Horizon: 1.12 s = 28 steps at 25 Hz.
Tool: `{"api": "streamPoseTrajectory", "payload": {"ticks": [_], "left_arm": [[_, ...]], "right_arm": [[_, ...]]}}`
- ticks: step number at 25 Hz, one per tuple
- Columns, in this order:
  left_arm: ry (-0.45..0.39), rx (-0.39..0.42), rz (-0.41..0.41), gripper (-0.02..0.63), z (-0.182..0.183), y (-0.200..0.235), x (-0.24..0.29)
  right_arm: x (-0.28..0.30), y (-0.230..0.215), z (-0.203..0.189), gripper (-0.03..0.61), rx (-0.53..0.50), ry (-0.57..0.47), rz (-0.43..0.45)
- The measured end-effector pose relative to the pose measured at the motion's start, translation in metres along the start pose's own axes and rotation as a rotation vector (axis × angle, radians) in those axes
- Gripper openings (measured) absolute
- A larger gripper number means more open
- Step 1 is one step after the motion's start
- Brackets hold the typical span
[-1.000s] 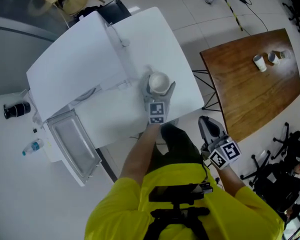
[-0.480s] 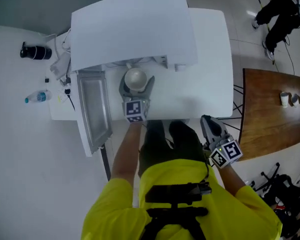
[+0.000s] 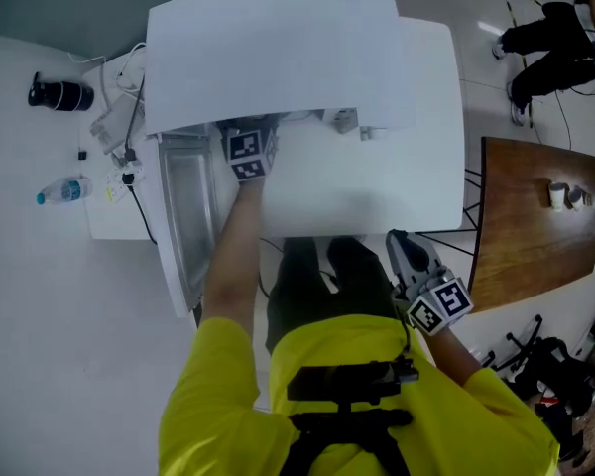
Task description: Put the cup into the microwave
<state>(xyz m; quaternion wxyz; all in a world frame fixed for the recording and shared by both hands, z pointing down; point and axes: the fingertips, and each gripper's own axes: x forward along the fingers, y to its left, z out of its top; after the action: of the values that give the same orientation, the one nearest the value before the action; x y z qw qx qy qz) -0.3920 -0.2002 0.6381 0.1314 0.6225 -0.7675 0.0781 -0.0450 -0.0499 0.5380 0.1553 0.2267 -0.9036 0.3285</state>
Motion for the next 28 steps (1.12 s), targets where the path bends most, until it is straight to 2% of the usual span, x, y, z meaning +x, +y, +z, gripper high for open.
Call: {"api": "streamPoseTrajectory", "payload": {"ticks": [10,16,19,22,26,28], "left_arm": [[0.014,-0.034,0.093,0.457,0.003,0.028,0.013],[0.022,-0.047,0.101,0.465,0.003,0.031,0.015],[0.042,-0.05,0.091,0.468,-0.001,0.024,-0.007],[0.079,-0.101,0.089,0.468,-0.007,0.017,-0.057],[0.111,-0.159,0.032,0.394,0.007,-0.016,-0.143],[0.119,-0.136,0.02,0.258,0.029,-0.029,-0.187]], "right_arm": [[0.016,0.016,-0.011,0.005,0.0,0.014,-0.043],[0.029,0.026,-0.011,0.005,0.008,-0.005,-0.054],[0.027,0.031,-0.003,0.005,0.005,-0.027,-0.07],[0.021,0.039,0.013,0.005,-0.014,-0.055,-0.078],[0.006,0.048,0.048,0.005,-0.055,-0.105,-0.112],[-0.001,0.058,0.073,0.005,-0.099,-0.149,-0.106]]}}
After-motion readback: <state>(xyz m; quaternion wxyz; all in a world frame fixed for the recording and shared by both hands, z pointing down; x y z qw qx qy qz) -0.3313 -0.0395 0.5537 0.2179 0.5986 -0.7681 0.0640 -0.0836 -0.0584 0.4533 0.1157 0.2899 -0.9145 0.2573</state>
